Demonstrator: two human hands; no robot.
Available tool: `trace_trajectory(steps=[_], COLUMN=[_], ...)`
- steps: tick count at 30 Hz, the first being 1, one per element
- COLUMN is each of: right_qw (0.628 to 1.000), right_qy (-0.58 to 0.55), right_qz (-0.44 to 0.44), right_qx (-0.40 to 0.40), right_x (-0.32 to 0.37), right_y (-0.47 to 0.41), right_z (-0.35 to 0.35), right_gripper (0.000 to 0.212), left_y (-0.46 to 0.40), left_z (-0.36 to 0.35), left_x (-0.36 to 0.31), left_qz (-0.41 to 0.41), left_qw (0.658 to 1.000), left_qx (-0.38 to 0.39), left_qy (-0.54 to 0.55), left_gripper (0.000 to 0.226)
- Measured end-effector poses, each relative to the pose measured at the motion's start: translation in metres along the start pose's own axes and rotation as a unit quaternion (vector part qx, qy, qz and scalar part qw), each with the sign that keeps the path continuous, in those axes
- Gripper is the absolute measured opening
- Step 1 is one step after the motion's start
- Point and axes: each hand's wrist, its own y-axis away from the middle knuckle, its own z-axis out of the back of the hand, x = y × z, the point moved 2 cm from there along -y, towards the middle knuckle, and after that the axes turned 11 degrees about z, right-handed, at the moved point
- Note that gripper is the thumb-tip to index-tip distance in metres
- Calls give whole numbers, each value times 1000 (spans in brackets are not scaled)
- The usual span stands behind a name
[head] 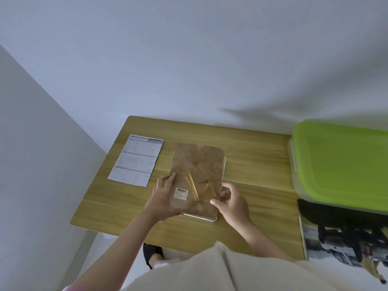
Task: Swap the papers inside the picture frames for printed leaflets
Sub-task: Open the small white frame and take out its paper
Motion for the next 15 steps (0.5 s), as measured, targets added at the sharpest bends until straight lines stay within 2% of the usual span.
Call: trace_trajectory(steps=[7,11,15], right_qw=[999,996,994], right_qy=[-42,-82,-100], right_qz=[17,17,-9], right_qx=[3,-18,-49], right_x=[30,25,0], right_y=[-30,-37,-34], right_z=[-9,12,47], right_gripper=[54,55,57], left_y=[-9,-13,-20], left_z=[32,35,14], left_x=[-10,-30,-66], left_qz=[15,-16,-63], left_qw=[998,998,998], left_qx=[-48,-56,-26], left_qy=[-24,-17,1], left_gripper=[126,127,122])
